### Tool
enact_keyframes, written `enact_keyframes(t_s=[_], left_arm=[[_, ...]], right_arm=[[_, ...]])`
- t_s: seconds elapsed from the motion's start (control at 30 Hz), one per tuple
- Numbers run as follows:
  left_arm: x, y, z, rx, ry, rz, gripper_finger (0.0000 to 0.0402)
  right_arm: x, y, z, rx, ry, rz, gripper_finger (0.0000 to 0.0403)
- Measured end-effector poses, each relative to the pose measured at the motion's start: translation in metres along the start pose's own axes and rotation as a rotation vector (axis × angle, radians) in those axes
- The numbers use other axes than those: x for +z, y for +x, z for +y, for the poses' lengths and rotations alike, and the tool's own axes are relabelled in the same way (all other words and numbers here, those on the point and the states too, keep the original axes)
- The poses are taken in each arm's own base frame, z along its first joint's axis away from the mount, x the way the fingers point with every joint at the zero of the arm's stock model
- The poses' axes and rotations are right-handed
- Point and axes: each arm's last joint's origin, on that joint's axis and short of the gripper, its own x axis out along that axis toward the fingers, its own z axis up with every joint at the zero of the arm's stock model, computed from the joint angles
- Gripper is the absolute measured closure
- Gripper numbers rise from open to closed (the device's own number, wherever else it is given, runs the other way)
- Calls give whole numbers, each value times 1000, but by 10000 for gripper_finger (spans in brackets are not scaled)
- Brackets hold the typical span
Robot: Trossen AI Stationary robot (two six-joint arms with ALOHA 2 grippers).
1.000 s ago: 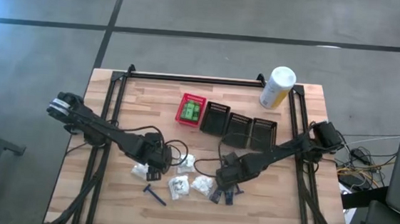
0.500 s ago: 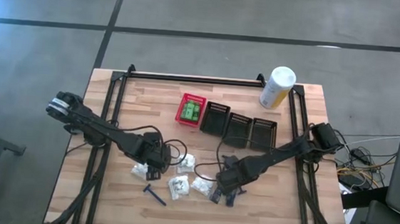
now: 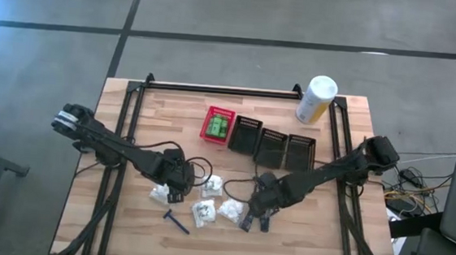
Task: Pick & Place Travel size toiletries
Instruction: Put the razor into the right black bin
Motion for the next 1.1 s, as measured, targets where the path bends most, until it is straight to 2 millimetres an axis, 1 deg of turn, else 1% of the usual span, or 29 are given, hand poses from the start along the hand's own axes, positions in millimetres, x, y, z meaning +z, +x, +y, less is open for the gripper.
enact_keyframes(t_s=[0.07,0.2,0.37,0.43,0.5,0.6,0.67,0.77,0.87,0.97,1.1], left_arm=[[0,0,0,-9,-6,-16,147],[-1,0,2,-11,-12,-21,147],[-1,0,2,-16,-15,-26,147],[0,1,3,-17,-20,-27,147],[0,1,4,-20,-25,-25,147],[0,1,3,-23,-43,-26,147],[0,1,3,-26,-54,-30,147],[1,1,3,-29,-68,-36,147],[1,2,3,-28,-80,-36,147],[1,2,3,-28,-83,-36,147],[2,2,4,-30,-90,-41,147]], right_arm=[[3,-10,-2,21,19,-30,364],[9,-36,-11,62,33,-90,366],[19,-63,-24,97,-75,-146,369],[26,-72,-33,86,-33,-150,368],[35,-77,-46,38,55,-148,368],[47,-87,-70,-20,161,-156,369],[55,-86,-90,-58,226,-156,368],[63,-79,-124,-91,352,-161,368],[66,-68,-153,-63,464,-171,368],[69,-60,-172,18,529,-191,367],[73,-51,-186,26,571,-235,366]])
